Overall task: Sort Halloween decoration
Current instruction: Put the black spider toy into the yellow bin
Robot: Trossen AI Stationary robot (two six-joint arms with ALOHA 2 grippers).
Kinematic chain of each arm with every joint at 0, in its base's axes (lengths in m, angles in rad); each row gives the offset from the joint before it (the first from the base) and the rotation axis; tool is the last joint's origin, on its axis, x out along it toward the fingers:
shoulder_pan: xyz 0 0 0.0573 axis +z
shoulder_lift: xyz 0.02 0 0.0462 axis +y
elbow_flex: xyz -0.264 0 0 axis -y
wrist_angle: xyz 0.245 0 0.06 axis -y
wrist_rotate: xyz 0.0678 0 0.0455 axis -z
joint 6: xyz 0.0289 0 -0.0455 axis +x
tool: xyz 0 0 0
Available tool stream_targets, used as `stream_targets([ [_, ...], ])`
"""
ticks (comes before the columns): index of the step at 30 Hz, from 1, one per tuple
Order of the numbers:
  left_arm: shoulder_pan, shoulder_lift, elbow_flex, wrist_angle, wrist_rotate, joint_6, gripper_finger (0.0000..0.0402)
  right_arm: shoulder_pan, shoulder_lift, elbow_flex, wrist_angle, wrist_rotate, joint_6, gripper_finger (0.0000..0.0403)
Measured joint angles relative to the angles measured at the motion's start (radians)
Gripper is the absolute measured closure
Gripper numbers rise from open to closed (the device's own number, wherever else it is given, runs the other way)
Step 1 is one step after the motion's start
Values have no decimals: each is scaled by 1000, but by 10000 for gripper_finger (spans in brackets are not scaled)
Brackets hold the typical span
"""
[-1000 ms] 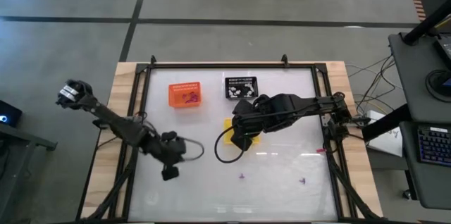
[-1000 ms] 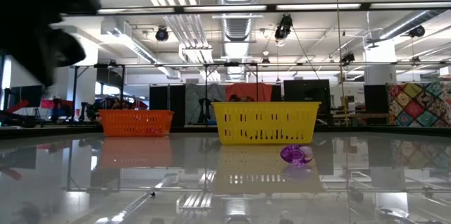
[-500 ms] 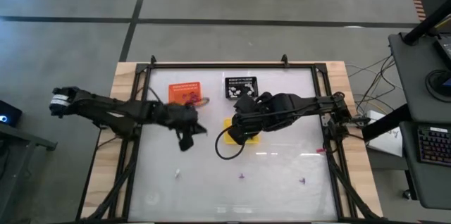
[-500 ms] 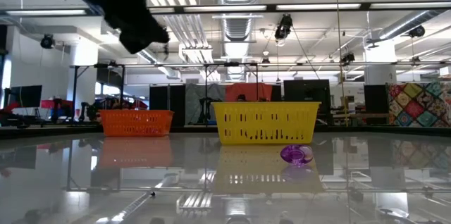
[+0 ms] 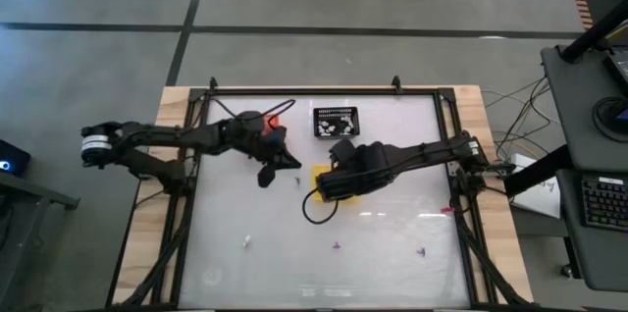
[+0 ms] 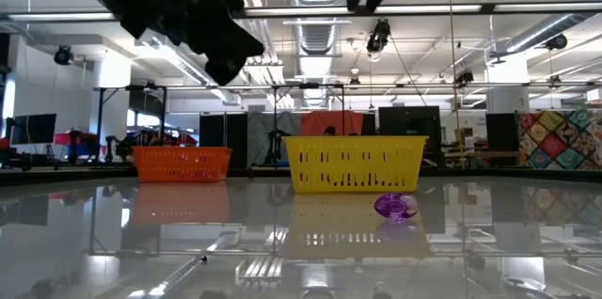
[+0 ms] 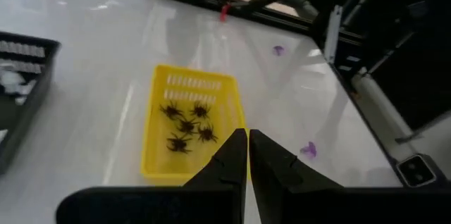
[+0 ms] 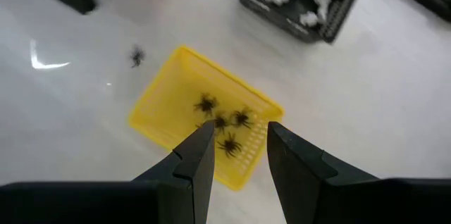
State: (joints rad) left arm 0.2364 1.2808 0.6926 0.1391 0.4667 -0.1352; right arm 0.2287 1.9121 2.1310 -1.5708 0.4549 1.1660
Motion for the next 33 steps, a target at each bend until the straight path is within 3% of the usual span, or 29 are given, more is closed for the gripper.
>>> stream_targets([
  [4,7,43,0,15,57,11,401,0,0,-66,0,-10,89,282],
  [8,13,48,0,-77,45,95,401,3,-1,-99,0,-18,126,282],
  [12,13,50,0,-229,-114,189,401,5,-1,-106,0,-19,160,282],
  [16,18,72,0,-269,-248,230,391,5,-2,-105,2,-18,172,282],
  [27,17,203,3,-267,-221,308,300,4,-3,-103,5,-9,154,282],
  [33,16,286,104,-279,-221,315,283,-8,-3,-103,5,-8,98,282],
])
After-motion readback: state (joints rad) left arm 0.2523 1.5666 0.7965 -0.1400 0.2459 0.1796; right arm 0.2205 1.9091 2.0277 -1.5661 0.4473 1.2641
